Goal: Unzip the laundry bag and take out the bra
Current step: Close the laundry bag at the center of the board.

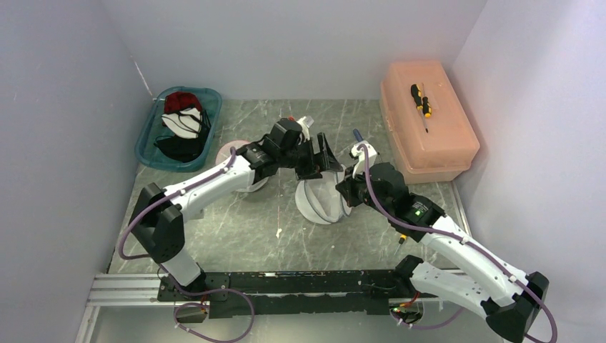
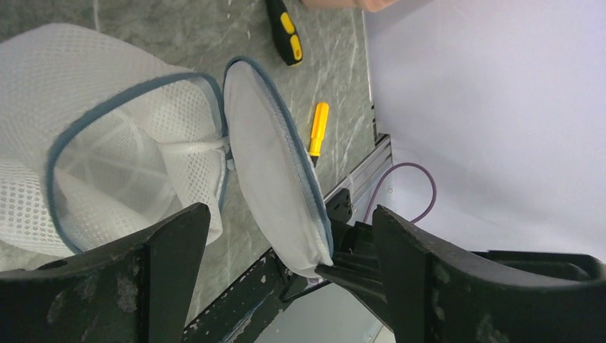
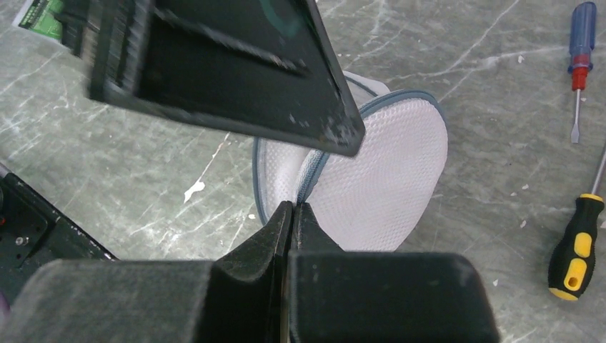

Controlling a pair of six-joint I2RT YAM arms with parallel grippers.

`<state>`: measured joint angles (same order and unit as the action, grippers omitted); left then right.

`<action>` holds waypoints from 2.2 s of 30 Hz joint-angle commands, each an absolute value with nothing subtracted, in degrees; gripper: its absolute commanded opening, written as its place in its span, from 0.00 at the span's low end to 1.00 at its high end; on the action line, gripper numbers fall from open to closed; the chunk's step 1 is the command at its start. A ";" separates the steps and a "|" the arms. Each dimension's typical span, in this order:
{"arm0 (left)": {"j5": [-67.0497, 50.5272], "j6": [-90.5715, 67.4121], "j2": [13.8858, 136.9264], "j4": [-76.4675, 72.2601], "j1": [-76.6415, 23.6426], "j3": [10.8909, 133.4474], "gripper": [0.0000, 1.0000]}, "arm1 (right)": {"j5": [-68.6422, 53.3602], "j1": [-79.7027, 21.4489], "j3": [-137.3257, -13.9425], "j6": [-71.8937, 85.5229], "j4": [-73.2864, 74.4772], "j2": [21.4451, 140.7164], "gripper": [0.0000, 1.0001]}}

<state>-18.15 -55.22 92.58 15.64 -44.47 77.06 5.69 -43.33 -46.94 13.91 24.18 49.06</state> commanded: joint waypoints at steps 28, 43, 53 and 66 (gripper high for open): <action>-19.44 -52.65 90.14 10.91 -43.77 69.06 0.03 | 2.64 -42.37 -45.45 23.55 20.01 43.62 0.85; -20.18 -47.52 85.12 4.27 -39.18 59.40 0.03 | -19.55 -20.65 -23.34 41.28 -1.98 45.98 0.78; -20.07 -43.55 86.70 -1.35 -38.65 59.08 0.03 | -22.62 -17.05 -20.00 45.33 -14.06 58.25 0.73; -20.07 -43.53 86.81 -1.24 -38.28 58.35 0.03 | -27.56 -16.08 -19.60 52.74 -32.02 73.86 0.60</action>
